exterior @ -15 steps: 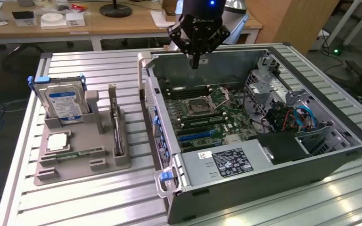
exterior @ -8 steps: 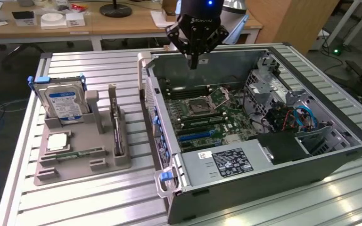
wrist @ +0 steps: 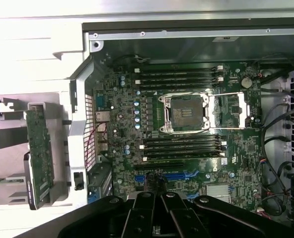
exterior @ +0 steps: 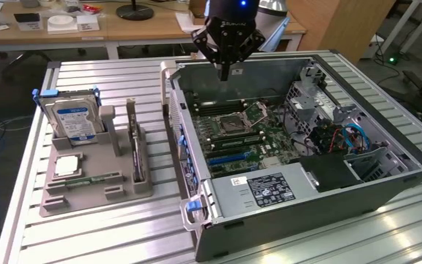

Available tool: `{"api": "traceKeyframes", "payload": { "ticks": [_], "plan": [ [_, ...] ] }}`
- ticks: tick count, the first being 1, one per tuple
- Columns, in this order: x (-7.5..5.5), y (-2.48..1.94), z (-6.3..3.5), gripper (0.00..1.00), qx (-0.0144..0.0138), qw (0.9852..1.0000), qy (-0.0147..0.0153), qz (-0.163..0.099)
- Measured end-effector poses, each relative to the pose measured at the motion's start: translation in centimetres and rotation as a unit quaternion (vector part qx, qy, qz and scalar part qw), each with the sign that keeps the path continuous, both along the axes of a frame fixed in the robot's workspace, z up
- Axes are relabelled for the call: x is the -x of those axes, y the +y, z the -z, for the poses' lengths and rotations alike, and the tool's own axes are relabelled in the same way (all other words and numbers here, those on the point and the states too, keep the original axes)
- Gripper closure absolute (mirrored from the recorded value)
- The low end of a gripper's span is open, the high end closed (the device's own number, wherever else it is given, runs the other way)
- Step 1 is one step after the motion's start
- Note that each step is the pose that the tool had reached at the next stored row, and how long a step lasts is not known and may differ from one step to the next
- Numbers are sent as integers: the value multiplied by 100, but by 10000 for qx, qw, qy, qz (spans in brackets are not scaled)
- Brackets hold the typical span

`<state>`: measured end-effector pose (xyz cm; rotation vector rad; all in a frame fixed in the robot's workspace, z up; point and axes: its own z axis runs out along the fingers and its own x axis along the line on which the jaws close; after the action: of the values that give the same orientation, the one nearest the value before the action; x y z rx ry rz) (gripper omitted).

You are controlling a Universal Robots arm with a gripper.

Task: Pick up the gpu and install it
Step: 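Reach for the gpu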

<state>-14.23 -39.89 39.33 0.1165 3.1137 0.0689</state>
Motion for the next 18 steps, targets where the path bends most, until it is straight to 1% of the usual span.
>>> {"api": "traceKeyframes", "payload": {
  "ticks": [18],
  "plan": [
    [48, 0, 0, 89, 0, 10000, 0, 1]
  ]
}}
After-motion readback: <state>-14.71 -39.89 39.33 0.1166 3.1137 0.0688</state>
